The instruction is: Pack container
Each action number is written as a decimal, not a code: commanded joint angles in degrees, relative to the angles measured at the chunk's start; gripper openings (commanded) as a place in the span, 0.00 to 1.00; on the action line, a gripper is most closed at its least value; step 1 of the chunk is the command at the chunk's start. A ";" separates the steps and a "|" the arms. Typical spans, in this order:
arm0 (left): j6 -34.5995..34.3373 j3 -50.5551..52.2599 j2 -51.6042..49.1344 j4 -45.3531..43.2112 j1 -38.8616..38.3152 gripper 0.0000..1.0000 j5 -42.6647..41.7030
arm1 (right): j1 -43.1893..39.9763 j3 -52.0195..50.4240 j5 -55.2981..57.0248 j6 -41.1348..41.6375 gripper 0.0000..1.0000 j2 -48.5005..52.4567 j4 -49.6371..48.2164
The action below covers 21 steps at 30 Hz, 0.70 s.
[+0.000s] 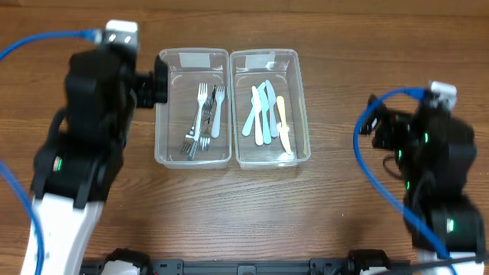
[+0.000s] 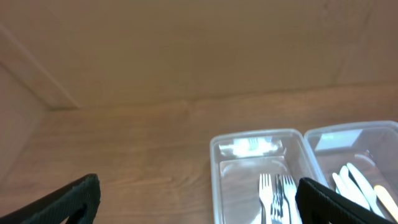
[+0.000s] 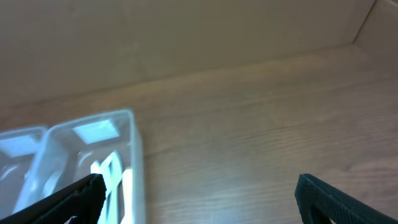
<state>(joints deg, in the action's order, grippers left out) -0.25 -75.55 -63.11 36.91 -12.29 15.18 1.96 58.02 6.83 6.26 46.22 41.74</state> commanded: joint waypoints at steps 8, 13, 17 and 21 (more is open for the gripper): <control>-4.48 33.77 36.83 -1.31 -0.15 1.00 5.51 | 6.78 -17.94 2.38 7.48 1.00 -29.77 12.79; -4.48 37.94 42.27 3.74 -0.15 1.00 7.45 | 6.78 -19.08 2.16 7.48 1.00 -29.73 13.70; -4.48 37.94 42.21 9.64 -0.15 1.00 7.45 | 6.78 -19.06 2.14 7.50 1.00 -29.73 15.87; -4.48 37.94 42.18 13.60 -0.15 1.00 7.45 | 6.78 -19.08 2.14 7.50 1.00 -29.73 16.09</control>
<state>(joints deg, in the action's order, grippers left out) -3.95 -37.74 -21.21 48.82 -12.29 21.74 8.36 39.09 8.34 13.45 16.82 58.08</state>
